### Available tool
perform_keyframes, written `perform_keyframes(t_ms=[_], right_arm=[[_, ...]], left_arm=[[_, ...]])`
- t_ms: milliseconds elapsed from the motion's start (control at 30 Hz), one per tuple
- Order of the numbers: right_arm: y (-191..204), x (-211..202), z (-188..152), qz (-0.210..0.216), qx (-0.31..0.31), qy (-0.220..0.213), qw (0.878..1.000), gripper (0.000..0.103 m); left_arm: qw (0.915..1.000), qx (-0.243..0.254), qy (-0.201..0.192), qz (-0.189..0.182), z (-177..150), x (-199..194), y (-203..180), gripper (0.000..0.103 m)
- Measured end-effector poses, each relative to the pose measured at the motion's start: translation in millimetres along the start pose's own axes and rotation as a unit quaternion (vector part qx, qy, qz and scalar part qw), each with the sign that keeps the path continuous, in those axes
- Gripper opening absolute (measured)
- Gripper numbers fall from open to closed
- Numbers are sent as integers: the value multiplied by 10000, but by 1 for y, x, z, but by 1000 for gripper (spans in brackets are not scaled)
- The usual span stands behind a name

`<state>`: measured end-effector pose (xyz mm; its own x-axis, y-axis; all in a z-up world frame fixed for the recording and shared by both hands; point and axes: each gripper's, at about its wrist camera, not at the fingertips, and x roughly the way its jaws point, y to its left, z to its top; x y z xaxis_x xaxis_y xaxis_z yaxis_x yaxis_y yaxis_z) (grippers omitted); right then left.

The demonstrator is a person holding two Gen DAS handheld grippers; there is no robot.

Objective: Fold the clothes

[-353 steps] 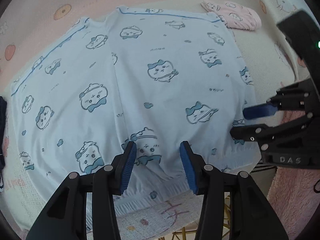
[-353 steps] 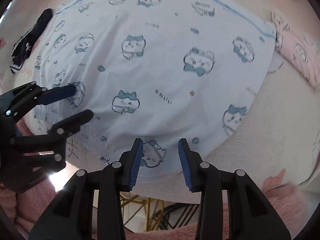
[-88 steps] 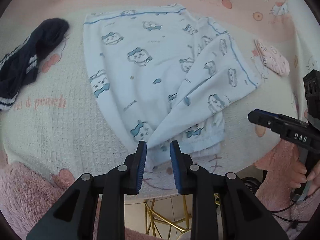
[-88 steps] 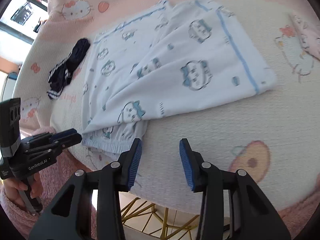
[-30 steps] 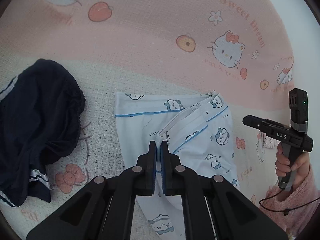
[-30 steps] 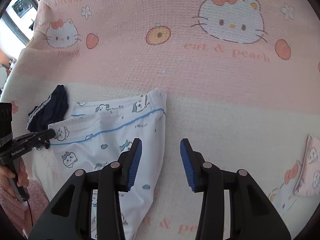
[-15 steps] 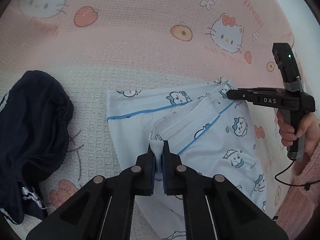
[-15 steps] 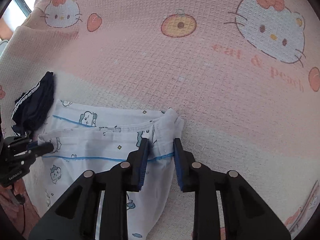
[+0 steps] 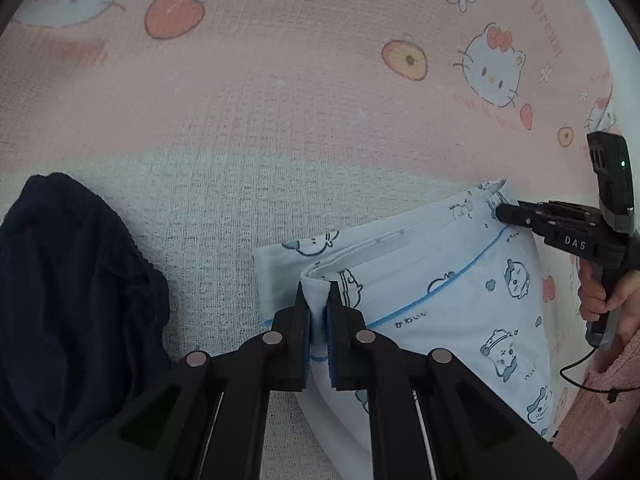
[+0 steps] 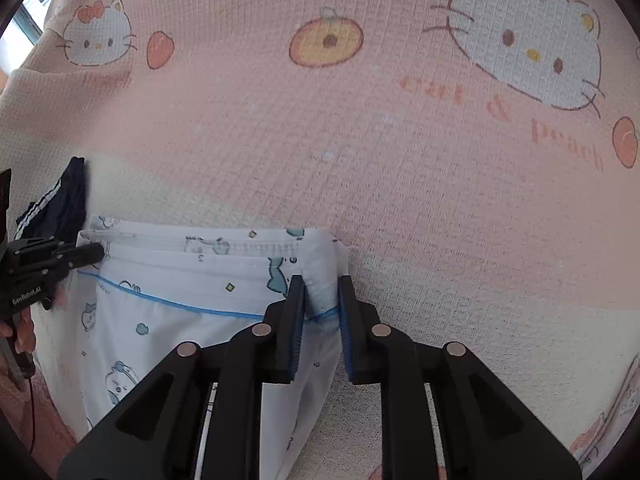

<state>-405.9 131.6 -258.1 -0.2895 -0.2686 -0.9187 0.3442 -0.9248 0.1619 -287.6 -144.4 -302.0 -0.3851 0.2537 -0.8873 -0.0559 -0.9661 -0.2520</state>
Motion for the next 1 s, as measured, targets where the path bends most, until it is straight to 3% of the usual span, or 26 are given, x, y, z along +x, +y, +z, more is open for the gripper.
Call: perform_keyframes(t_ms=[100, 367, 467, 500, 567, 600, 633, 700, 833, 967, 1000], right_arm=[[-4, -5, -3, -22, 80, -169, 9998, 16], [-10, 0, -2, 87, 415, -241, 9988, 17], [-23, -6, -3, 343, 766, -312, 9960, 22], [-27, -11, -5, 376, 827, -387, 9951, 25], [-32, -21, -11, 408, 881, -504, 9940, 34], [-32, -26, -13, 458, 885, -551, 9935, 39], [-28, -30, -15, 467, 835, -604, 9936, 39], [-15, -38, -17, 350, 649, -711, 9947, 39], [20, -40, -20, -18, 61, -811, 9967, 38], [33, -11, -18, 35, -448, -138, 9989, 33], [30, -8, -17, 52, -472, -113, 9988, 26]], left_arm=[[9997, 14, -254, 57, 8, -14, 3, 10], [9985, 222, 159, 467, 18, -2, 0, 7], [9990, 81, 125, 429, 13, -4, 8, 12], [9991, -62, 62, 418, 12, -10, 11, 20], [9961, -143, -395, 780, 8, -35, 11, 31], [9957, -108, -566, 722, 4, -45, 7, 31], [9954, -57, -715, 641, 0, -54, 2, 31], [9971, 301, -638, 275, -6, -54, -19, 31], [9969, 710, -41, 331, -12, -15, -45, 31], [9993, 334, 53, 188, -6, -8, -24, 25], [9984, 393, 6, 417, -2, -9, -21, 21]])
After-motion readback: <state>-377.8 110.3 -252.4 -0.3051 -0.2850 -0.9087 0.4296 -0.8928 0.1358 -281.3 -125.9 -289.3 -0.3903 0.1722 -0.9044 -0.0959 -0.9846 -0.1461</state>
